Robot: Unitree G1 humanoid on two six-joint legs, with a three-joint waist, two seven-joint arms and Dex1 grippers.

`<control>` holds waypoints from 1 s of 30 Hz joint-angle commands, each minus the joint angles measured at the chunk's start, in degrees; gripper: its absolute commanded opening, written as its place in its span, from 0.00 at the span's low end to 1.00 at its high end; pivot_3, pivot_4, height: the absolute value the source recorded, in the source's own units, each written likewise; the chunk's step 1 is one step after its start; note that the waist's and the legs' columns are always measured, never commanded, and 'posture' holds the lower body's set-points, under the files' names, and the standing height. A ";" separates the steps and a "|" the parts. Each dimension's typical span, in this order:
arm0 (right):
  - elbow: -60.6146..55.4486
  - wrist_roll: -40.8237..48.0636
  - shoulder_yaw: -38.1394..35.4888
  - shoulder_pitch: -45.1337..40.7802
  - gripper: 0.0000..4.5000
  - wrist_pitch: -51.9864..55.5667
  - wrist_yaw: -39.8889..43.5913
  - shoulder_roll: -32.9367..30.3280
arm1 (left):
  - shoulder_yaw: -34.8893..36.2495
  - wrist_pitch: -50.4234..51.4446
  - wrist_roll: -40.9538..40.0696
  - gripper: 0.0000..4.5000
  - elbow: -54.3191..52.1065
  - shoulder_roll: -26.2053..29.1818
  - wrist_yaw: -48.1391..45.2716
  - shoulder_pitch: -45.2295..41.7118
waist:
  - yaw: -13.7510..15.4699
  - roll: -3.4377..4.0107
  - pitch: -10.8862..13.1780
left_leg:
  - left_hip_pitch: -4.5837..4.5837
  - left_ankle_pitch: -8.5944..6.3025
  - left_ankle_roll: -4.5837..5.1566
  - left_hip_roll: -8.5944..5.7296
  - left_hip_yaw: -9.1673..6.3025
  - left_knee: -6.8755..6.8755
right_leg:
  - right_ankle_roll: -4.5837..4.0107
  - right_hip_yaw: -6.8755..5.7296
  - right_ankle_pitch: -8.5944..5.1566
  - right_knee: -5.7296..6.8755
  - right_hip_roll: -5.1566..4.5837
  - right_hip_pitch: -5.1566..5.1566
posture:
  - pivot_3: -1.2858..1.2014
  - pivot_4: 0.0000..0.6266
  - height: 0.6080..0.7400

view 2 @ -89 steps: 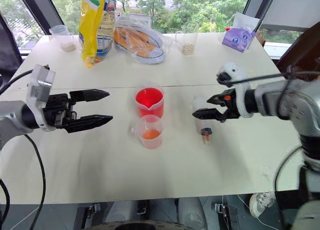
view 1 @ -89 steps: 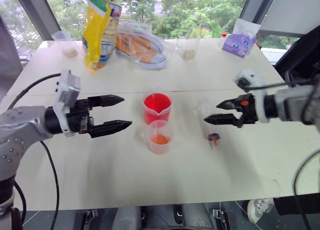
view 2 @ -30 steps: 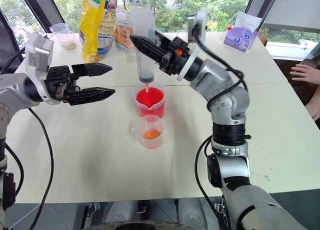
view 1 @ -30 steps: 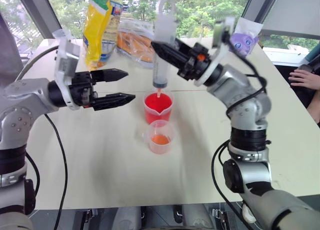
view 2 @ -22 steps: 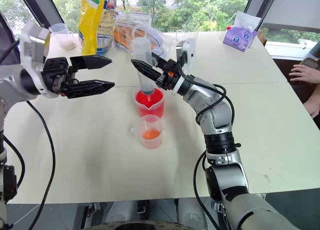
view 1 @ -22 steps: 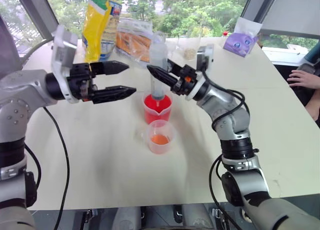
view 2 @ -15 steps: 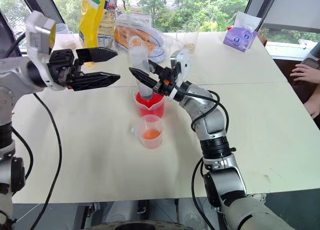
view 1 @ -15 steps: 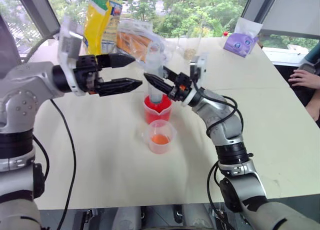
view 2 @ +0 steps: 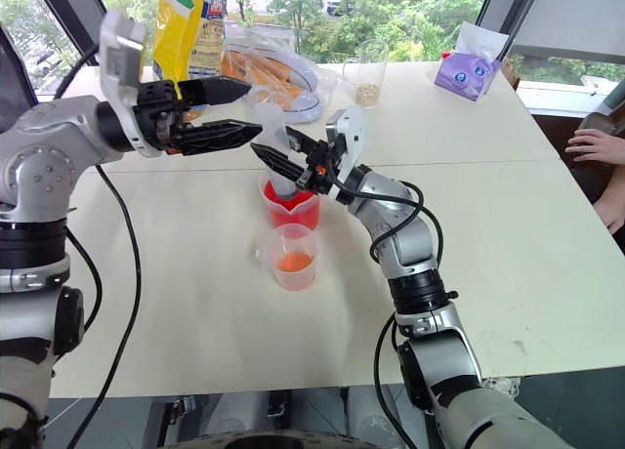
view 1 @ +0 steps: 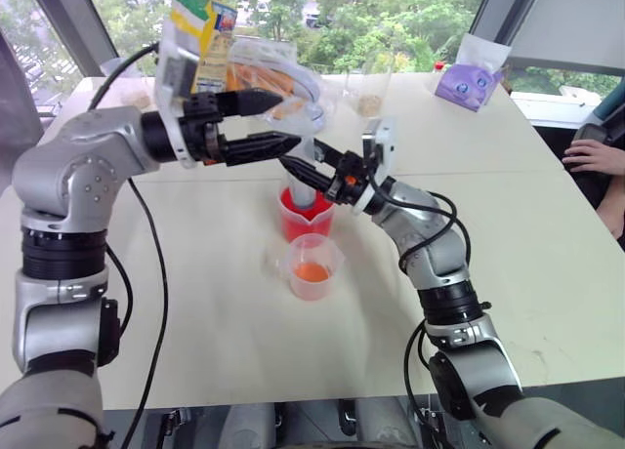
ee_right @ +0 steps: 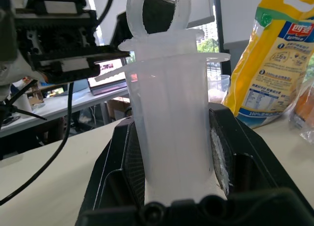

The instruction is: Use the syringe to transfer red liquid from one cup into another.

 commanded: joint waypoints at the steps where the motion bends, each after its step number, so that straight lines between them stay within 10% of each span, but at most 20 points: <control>1: -1.49 0.32 -0.13 -0.36 0.32 -0.91 0.22 0.20 | 0.33 -0.58 0.39 1.00 -0.59 -0.66 -0.38 -1.70 | 0.01 0.00 0.00 | 0.00 0.00 0.00 0.00 0.00 0.00 | 0.00 0.00 0.00 0.00 0.00 0.00 | 0.52 0.24 1.00; 5: -1.44 0.23 -0.03 -0.47 0.32 -0.80 0.27 0.23 | 0.23 -0.58 1.08 0.81 0.12 -1.95 0.02 -2.06 | 0.02 0.00 0.00 | 0.00 0.00 0.00 0.00 0.00 0.00 | 0.00 0.00 0.00 0.01 0.00 0.00 | 0.52 0.24 1.00; 12: -1.57 -0.08 0.41 -0.24 0.32 -0.77 0.34 0.43 | 0.65 0.07 1.50 0.01 0.00 -2.62 -0.09 -2.24 | -0.01 0.00 0.00 | 0.01 0.00 0.00 0.00 -0.01 0.01 | 0.00 0.00 0.00 0.02 0.00 0.00 | 0.52 0.24 1.00; 30: 1.85 -1.15 2.03 1.79 0.32 -1.02 2.30 0.24 | 1.98 -1.97 3.38 0.01 2.88 -3.63 -0.79 -8.42 | 0.02 0.00 0.00 | 0.03 0.02 -0.03 -0.01 -0.02 0.02 | 0.00 0.00 0.00 0.08 0.00 0.01 | 0.52 0.24 1.00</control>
